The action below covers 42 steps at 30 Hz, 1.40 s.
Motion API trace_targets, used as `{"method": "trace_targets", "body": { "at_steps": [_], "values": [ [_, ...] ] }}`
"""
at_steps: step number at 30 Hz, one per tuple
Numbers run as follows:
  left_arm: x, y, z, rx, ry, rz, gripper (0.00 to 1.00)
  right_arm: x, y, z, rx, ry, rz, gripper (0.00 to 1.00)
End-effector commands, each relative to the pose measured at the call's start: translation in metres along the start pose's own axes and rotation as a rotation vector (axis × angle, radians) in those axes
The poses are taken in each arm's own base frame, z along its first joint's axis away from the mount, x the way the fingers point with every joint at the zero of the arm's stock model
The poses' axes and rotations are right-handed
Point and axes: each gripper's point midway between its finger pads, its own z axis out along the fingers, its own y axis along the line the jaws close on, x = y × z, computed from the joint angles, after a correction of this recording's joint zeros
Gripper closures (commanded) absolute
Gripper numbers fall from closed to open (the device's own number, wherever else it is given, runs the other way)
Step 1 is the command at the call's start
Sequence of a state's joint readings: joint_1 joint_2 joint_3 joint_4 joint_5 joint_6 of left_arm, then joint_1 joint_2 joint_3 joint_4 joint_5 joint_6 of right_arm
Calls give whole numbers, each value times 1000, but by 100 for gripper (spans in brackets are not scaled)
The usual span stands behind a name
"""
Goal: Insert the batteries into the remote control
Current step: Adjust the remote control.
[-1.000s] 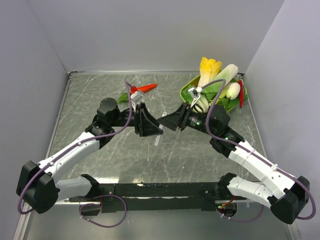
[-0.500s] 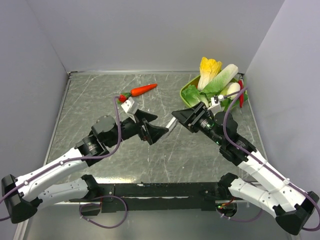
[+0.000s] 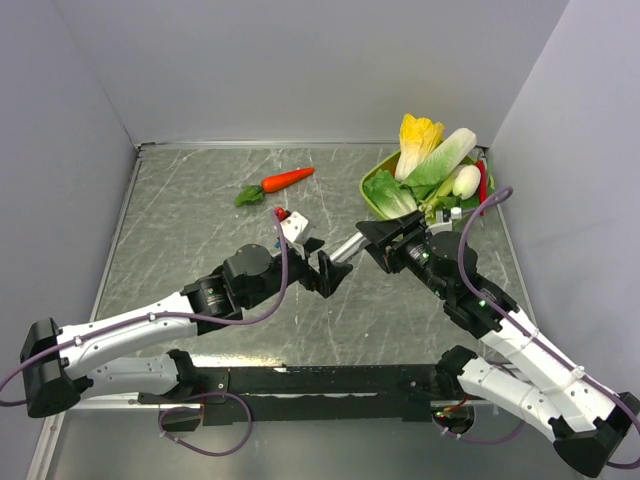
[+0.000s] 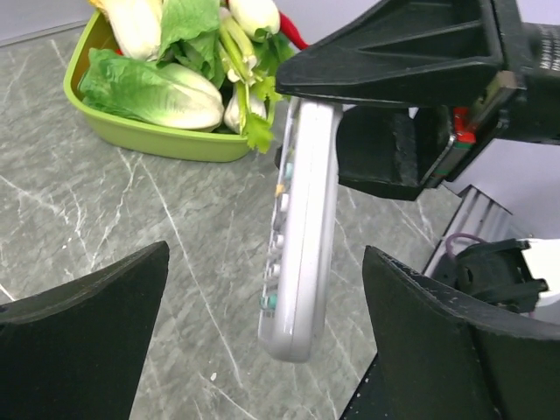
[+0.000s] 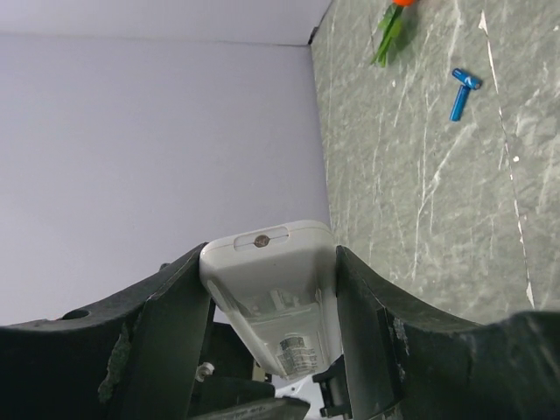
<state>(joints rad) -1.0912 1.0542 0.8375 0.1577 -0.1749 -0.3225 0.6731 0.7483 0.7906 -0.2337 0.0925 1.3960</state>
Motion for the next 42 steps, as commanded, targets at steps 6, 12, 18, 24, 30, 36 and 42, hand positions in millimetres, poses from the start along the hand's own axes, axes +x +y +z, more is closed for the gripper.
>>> {"method": "trace_targets", "body": {
  "at_steps": [6,12,18,24,30,36,42],
  "values": [
    [-22,-3,12,-13,-101,11,31,-3,7,-2,-29,-12,115,100],
    [-11,-13,19,40,-61,7,53,-4,5,-3,-44,-13,143,100],
    [-19,-10,17,13,-66,-1,95,-1,-1,-4,-39,-2,113,91],
    [-24,-8,12,-1,-14,20,99,-5,-4,-9,-59,-30,-12,37],
    [-23,19,5,-3,125,-35,99,-19,21,-22,-163,-84,-624,0],
    [-24,29,-9,89,270,-56,99,-5,14,-31,-304,47,-1376,0],
    [-21,26,-11,163,383,-70,99,12,-1,-26,-493,107,-1814,0]
  ]
}}
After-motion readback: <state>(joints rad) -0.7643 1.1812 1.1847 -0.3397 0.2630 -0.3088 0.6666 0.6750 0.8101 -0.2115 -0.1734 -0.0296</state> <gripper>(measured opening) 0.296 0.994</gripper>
